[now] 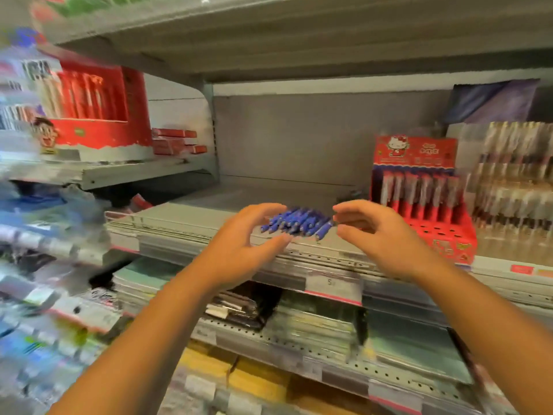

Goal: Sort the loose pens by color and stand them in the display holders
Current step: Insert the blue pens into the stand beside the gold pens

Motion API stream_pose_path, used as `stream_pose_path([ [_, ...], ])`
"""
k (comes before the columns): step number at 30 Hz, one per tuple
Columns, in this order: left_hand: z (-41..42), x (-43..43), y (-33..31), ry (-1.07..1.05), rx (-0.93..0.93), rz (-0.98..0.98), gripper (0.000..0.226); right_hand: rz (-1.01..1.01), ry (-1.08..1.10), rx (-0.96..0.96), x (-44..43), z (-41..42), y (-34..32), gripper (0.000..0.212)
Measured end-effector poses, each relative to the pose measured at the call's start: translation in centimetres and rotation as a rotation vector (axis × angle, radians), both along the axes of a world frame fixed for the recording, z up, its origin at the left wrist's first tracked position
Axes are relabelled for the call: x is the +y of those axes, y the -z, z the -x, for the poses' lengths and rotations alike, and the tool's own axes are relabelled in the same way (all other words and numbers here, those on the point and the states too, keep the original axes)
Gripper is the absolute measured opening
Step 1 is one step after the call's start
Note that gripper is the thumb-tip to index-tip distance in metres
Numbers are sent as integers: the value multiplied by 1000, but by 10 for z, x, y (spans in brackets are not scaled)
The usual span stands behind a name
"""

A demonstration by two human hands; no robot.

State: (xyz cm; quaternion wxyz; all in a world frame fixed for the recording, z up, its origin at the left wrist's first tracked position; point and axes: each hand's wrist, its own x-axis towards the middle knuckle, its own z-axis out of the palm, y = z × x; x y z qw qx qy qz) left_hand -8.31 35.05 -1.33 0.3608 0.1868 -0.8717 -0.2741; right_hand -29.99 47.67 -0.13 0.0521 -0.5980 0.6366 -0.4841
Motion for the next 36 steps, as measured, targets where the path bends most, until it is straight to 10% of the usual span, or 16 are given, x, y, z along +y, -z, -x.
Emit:
stream_pose_path([
  [17, 89, -157, -36, -112, -532, -322, 50, -647, 418, 275, -178, 34, -39, 33],
  [25, 154, -186, -35, -29, -899, -256, 92, -943, 467, 114, -210, 52, -35, 32],
  [36, 163, -190, -41, 274, -1040, -224, 45, -880, 586, 11, -223, 35, -23, 19],
])
